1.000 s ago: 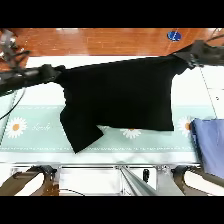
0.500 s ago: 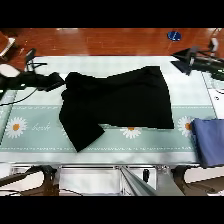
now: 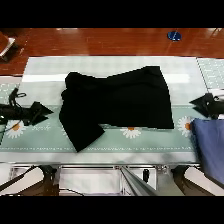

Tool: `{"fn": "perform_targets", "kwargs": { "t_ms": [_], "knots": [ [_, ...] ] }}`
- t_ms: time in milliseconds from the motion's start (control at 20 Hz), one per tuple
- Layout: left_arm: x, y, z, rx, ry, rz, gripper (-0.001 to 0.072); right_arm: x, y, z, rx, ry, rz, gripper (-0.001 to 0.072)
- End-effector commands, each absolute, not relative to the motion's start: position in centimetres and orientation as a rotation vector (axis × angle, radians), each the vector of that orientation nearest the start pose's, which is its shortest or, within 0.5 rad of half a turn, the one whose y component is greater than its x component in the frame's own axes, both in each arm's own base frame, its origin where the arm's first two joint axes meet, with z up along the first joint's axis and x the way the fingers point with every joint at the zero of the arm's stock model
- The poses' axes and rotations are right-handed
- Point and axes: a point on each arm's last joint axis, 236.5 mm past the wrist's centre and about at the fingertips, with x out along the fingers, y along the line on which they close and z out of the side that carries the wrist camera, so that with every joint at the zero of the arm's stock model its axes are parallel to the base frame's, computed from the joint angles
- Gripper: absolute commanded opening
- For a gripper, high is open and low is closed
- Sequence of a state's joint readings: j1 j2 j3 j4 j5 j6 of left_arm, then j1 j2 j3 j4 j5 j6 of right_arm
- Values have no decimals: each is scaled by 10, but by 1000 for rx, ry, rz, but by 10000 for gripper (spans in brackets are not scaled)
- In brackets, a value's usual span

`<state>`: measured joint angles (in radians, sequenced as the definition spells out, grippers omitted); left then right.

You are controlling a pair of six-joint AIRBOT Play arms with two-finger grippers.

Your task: Fold the shirts.

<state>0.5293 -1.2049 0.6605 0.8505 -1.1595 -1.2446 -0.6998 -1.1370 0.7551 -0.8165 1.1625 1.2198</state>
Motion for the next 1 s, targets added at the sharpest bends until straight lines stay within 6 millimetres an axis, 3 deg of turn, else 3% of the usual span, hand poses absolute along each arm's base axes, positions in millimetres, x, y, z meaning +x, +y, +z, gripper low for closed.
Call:
{"fn": "perform_targets", "kwargs": {
  "t_ms": [0, 300, 350, 400, 450, 600, 700, 850, 950],
  "knots": [
    [275, -16, -90, -1005, 1300, -87, 506, 287, -52, -40, 962, 1077, -47, 411],
    [284, -53, -111, -957, 1328, -164, 498, 284, -44, -38, 985, 1095, -19, 410],
    [287, -61, -114, -949, 1334, -172, 440, 284, -45, -38, 985, 1097, -22, 410],
    [290, -65, -116, -947, 1329, -172, 258, 282, -46, -40, 981, 1105, -31, 410],
    [293, -68, -115, -949, 1318, -172, 8, 277, -49, -45, 965, 1130, -51, 410],
    [301, -67, -111, -961, 1292, -169, 16, 238, -61, -79, 920, 1298, -191, 410],
    [301, -67, -111, -960, 1292, -169, 17, 222, -41, -93, 1013, 1370, -184, 406],
    [301, -67, -111, -960, 1291, -168, 16, 215, -24, -99, 1058, 1410, -128, 405],
    [302, -67, -111, -960, 1291, -169, 16, 228, -19, -95, 1098, 1362, -90, 402]
  ]
}}
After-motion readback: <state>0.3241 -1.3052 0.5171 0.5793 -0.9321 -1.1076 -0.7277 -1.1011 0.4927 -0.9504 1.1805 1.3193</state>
